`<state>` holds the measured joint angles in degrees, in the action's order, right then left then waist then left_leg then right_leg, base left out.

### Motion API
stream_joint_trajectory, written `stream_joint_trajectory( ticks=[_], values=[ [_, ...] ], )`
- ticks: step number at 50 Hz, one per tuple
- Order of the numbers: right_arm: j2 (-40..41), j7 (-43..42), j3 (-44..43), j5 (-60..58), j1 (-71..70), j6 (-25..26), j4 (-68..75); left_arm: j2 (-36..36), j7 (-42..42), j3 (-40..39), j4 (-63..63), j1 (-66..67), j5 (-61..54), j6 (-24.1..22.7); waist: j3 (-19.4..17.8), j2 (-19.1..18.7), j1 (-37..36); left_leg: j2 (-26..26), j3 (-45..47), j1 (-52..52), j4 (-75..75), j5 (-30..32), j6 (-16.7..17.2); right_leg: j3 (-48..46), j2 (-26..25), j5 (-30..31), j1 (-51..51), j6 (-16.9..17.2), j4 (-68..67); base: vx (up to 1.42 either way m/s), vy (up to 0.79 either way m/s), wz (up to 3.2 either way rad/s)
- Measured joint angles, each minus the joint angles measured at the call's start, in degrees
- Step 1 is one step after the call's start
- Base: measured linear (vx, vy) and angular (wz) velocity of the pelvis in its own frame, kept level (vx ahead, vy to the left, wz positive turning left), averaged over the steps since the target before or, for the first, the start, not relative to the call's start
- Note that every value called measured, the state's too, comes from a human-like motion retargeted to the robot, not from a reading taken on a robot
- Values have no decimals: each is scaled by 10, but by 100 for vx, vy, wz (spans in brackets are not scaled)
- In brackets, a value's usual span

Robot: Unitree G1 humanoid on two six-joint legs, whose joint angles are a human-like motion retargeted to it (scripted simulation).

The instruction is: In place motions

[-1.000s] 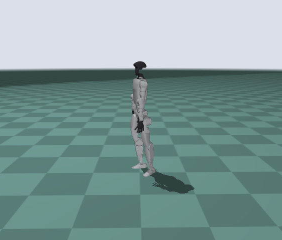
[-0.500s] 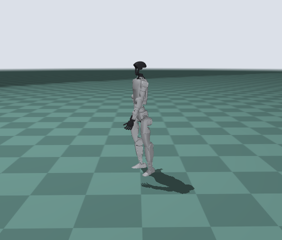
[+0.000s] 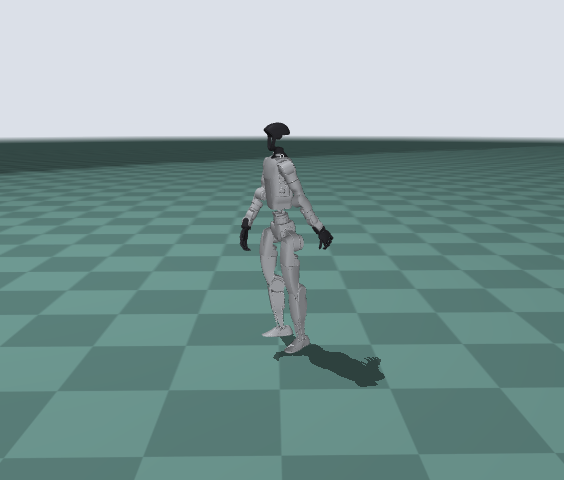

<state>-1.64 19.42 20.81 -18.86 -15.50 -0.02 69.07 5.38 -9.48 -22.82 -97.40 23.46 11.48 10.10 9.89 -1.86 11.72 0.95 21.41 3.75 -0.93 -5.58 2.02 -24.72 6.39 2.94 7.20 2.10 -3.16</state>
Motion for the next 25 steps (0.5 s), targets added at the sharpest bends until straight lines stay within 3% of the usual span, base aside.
stream_joint_trajectory(
  ticks=[5,8,12,16,25],
  values=[
    [-24,-99,-50,-58,52,18,188,-11,35,51,9,-148,-40,-30,5,3,-2,-2,-11,6,2,3,-3,-12,0,0,-9,1,7,2,-2,13],
    [-44,-146,-113,-54,101,61,277,-12,21,84,34,-242,-48,-35,5,6,-5,-3,-21,11,4,6,-6,-23,0,0,-15,2,10,2,-2,29],
    [-74,-123,-206,27,199,111,283,-19,-25,114,86,-346,-54,-43,7,10,-4,-4,-33,20,9,7,-7,-35,2,-2,-19,3,13,0,-4,26],
    [-96,-96,-277,112,262,110,283,-27,-45,133,152,-406,-67,-71,10,10,2,-3,-32,21,9,6,-7,-34,1,-2,-17,2,13,-1,0,-4],
    [-113,-139,-276,95,267,119,283,-17,-24,149,233,-407,-66,-116,5,-9,22,11,7,2,4,-1,-2,3,-15,3,-6,-6,9,-6,6,-40]
  ],
)
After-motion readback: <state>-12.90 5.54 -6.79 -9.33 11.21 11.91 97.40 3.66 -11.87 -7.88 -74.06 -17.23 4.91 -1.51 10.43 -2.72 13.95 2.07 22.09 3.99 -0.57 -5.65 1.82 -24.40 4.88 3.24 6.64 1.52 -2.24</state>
